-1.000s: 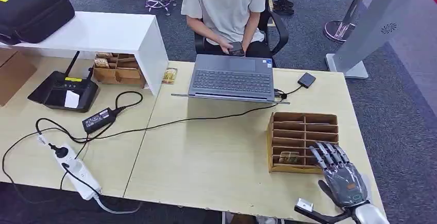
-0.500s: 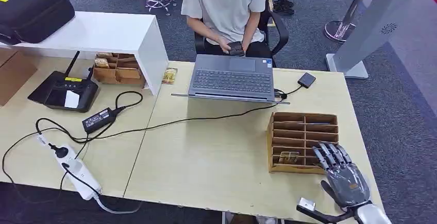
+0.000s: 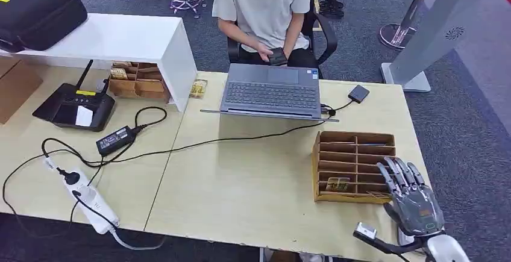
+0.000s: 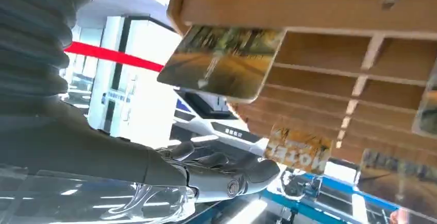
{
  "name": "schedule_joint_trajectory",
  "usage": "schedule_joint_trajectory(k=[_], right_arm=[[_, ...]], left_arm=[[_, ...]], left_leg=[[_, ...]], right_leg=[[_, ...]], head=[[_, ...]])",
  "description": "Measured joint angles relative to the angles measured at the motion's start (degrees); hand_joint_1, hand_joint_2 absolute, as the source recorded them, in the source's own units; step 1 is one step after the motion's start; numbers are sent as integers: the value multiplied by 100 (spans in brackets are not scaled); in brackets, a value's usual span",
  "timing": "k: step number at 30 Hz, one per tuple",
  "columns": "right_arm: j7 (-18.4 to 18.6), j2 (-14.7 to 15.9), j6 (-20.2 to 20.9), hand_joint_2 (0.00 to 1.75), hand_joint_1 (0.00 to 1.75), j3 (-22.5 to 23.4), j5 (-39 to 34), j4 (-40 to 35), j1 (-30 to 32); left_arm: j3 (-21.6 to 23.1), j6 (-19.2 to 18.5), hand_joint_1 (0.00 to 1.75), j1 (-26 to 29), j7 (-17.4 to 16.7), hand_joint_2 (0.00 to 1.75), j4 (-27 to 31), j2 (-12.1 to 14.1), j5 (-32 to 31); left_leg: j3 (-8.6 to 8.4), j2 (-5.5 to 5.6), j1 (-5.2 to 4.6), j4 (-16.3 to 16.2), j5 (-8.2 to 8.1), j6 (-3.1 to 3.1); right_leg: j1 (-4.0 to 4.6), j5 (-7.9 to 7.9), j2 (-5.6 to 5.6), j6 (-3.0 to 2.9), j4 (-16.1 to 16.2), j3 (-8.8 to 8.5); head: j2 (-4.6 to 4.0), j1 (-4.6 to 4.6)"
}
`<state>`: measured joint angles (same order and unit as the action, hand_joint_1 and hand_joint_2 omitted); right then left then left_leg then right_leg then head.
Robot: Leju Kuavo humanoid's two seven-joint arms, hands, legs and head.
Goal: Pass the card to the sensor for recognition and then transmit it.
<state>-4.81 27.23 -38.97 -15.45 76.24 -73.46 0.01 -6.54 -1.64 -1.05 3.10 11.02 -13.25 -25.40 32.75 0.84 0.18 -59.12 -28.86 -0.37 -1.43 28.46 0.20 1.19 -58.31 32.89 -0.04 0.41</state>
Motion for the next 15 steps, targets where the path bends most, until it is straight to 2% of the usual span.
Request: schedule_joint_trajectory(k=[15], right_arm=[[53, 81, 0, 175, 0, 234, 44, -50, 99]], left_arm=[[-50, 2, 0, 3, 0, 175, 0, 0, 13]], left_leg=[[0, 0, 0, 0, 0, 0]], right_leg=[[0, 0, 0, 0, 0, 0]], head=[[0, 0]])
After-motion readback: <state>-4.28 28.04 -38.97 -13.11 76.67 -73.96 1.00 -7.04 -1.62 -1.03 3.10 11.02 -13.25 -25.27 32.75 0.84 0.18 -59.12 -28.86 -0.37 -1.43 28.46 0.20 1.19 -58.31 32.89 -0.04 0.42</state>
